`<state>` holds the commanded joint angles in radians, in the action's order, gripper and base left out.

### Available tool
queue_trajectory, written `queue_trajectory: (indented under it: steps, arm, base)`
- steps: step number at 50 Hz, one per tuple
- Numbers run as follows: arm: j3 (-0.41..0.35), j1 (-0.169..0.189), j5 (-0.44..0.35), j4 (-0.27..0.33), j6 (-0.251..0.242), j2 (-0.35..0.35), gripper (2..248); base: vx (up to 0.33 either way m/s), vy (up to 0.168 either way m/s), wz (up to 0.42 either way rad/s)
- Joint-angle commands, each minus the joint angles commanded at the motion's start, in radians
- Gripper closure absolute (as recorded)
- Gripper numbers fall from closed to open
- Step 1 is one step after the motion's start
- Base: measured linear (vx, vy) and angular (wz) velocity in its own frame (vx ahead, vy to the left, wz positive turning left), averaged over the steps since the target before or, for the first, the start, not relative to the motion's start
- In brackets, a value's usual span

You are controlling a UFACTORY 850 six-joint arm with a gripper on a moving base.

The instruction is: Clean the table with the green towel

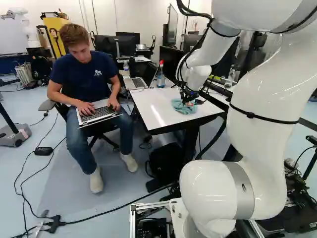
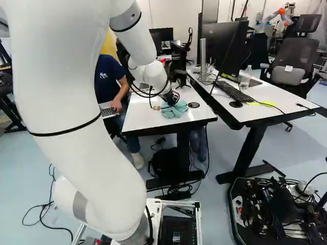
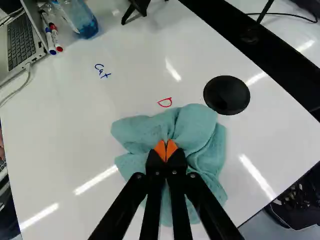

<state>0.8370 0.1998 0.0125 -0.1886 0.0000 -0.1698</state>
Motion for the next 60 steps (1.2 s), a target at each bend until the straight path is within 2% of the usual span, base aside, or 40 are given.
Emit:
queue_trajectory:
  steps: [37,47,60]
  arm:
    - [0.179,0.069,0.0,0.0,0.0,-0.152,228]
    - [0.231,0.063,0.0,0.0,0.0,-0.194,228]
    - [0.265,0.031,0.0,0.0,0.0,-0.221,228]
  base:
    - [0.0,0.0,0.0]
    - [0.0,0.0,0.0]
    - [0.0,0.0,0.0]
